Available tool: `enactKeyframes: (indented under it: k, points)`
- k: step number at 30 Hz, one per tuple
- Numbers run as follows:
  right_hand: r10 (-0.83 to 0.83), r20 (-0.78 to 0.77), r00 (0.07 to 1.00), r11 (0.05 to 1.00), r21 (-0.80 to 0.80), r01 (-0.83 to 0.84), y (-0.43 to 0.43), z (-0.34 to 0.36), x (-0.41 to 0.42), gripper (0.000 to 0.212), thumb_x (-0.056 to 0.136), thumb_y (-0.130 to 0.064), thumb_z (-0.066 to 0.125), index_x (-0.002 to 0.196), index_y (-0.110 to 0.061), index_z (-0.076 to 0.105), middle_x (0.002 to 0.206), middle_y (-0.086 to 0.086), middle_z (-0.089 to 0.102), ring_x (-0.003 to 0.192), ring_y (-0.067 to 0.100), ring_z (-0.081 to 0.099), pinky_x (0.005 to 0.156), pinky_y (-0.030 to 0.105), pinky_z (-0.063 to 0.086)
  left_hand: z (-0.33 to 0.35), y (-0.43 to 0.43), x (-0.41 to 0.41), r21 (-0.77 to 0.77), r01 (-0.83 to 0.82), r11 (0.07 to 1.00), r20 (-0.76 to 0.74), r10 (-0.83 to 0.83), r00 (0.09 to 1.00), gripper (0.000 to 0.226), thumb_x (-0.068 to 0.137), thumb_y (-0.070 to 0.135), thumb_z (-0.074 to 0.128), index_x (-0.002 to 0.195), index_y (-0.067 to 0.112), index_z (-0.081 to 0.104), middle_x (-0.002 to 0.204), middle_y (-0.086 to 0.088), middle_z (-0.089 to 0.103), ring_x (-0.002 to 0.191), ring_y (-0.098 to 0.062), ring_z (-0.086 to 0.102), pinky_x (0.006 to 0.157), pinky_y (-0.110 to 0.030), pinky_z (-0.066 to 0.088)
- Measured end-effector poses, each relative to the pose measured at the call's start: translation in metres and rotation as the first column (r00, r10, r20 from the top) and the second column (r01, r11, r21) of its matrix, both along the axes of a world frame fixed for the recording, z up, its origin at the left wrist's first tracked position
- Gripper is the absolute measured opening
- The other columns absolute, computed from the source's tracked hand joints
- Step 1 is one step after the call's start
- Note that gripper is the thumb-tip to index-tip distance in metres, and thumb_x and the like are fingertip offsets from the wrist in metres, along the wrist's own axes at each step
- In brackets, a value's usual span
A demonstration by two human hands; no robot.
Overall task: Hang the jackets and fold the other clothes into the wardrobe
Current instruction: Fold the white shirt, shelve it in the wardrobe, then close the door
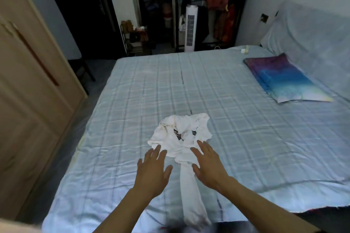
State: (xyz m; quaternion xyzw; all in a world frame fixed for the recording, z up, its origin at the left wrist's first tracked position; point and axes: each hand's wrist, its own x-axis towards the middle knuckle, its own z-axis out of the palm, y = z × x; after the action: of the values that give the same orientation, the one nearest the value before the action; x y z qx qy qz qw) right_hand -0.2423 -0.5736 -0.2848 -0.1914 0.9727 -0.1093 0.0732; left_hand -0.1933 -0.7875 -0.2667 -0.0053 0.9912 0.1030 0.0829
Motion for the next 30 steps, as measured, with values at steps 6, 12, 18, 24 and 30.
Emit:
enactKeyframes:
  k: [6, 12, 18, 24, 30]
  points:
    - [-0.071, 0.055, 0.996, 0.997, -0.003, 0.071, 0.031, -0.011, -0.037, 0.063, 0.1, -0.042, 0.043, 0.155, -0.024, 0.02, 0.166, 0.004, 0.005, 0.152, 0.025, 0.007, 0.119, 0.039, 0.023, -0.024, 0.027, -0.038, -0.014, 0.068, 0.998, 0.123, -0.066, 0.99, 0.059, 0.102, 0.051, 0.033, 0.154, 0.027, 0.021, 0.167, 0.004, 0.005, 0.152, -0.021, 0.009, 0.118, -0.051, 0.022]
    - [-0.133, 0.071, 0.988, 0.99, 0.043, 0.131, 0.03, -0.02, -0.08, 0.068, 0.099, -0.043, 0.045, 0.156, -0.02, 0.017, 0.165, 0.002, 0.012, 0.152, 0.026, 0.007, 0.12, 0.039, 0.021, -0.049, 0.016, -0.104, 0.002, 0.138, 0.99, 0.221, -0.135, 0.966, 0.058, 0.101, 0.053, 0.036, 0.151, 0.026, 0.025, 0.166, 0.001, 0.01, 0.15, -0.024, 0.015, 0.113, -0.053, 0.028]
    - [-0.265, 0.103, 0.959, 0.964, 0.006, 0.266, 0.013, -0.008, -0.131, 0.065, 0.099, -0.039, 0.048, 0.154, -0.021, 0.021, 0.164, 0.002, 0.015, 0.152, 0.026, 0.008, 0.119, 0.042, 0.023, -0.063, -0.016, -0.183, 0.083, 0.15, 0.985, 0.21, -0.165, 0.964, 0.061, 0.1, 0.052, 0.036, 0.153, 0.025, 0.024, 0.166, 0.0, 0.013, 0.15, -0.025, 0.017, 0.114, -0.053, 0.028]
    - [-0.326, 0.144, 0.935, 0.945, 0.007, 0.328, -0.006, -0.013, -0.17, 0.063, 0.099, -0.037, 0.049, 0.154, -0.02, 0.023, 0.163, 0.003, 0.017, 0.152, 0.026, 0.009, 0.119, 0.04, 0.022, -0.079, -0.027, -0.232, 0.101, 0.179, 0.979, 0.217, -0.197, 0.956, 0.061, 0.1, 0.051, 0.038, 0.154, 0.026, 0.024, 0.166, 0.002, 0.014, 0.149, -0.023, 0.018, 0.114, -0.051, 0.029]
    - [-0.338, 0.209, 0.918, 0.939, 0.005, 0.345, -0.005, -0.036, -0.212, 0.064, 0.099, -0.039, 0.048, 0.155, -0.021, 0.022, 0.164, 0.002, 0.016, 0.152, 0.026, 0.009, 0.119, 0.039, 0.019, -0.104, -0.029, -0.262, 0.096, 0.178, 0.979, 0.292, -0.199, 0.936, 0.06, 0.101, 0.05, 0.038, 0.154, 0.026, 0.024, 0.166, 0.001, 0.013, 0.15, -0.022, 0.016, 0.116, -0.049, 0.025]
